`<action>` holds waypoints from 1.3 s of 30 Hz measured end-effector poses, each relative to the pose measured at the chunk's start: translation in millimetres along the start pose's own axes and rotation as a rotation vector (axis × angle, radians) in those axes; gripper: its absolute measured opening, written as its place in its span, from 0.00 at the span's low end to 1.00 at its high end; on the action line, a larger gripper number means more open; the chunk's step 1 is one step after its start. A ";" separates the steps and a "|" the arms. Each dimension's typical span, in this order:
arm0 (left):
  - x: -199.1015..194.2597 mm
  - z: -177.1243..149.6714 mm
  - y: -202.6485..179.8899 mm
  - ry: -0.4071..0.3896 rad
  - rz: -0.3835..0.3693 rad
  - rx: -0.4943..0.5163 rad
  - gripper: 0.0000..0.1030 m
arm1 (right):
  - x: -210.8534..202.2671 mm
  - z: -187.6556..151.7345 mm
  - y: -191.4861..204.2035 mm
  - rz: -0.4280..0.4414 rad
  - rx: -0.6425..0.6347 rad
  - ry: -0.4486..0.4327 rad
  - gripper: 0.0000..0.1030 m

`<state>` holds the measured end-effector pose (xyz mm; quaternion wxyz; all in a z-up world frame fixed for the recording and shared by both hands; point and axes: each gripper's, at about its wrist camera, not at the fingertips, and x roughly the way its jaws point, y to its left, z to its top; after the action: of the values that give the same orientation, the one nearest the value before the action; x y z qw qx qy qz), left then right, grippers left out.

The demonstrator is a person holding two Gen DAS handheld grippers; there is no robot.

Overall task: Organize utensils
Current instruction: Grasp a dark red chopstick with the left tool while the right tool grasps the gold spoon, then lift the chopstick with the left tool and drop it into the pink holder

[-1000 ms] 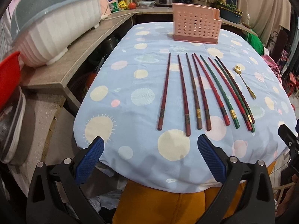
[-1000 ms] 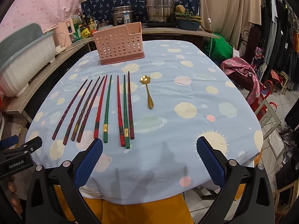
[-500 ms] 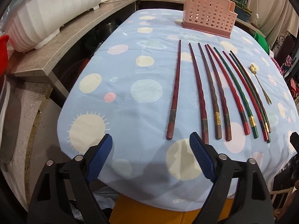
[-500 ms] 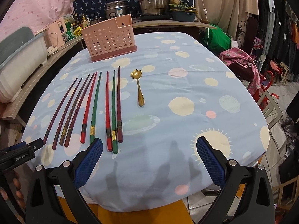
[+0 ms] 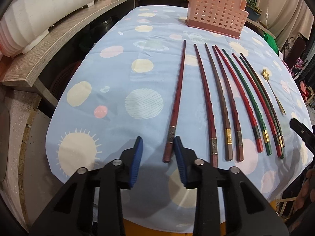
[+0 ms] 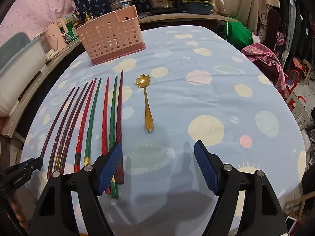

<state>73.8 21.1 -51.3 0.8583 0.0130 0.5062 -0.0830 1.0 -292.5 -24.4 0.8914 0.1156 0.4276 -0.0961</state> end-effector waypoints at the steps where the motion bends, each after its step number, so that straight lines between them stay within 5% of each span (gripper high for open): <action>1: 0.2 0.7 -0.8 0.001 -0.003 0.003 0.22 | 4.2 3.0 0.6 0.000 -0.005 0.000 0.64; 4: 1.1 2.5 -2.8 0.007 -0.016 0.006 0.10 | 15.0 11.0 1.1 0.013 -0.002 0.004 0.56; 14: 2.4 3.8 -3.4 0.009 -0.029 0.010 0.10 | 32.0 21.0 0.0 0.023 0.004 0.006 0.26; 20: 2.0 3.1 -4.2 0.006 -0.027 0.010 0.10 | 31.2 17.9 0.7 0.008 -0.015 -0.005 0.16; 39: -9.5 5.9 -3.4 -0.017 -0.048 0.004 0.08 | 10.1 11.7 3.6 0.040 -0.029 -0.033 0.10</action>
<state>73.9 18.4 -39.9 0.8604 0.0017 0.4987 -0.1045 16.8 -293.2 -24.8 0.9017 0.1096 0.4116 -0.0739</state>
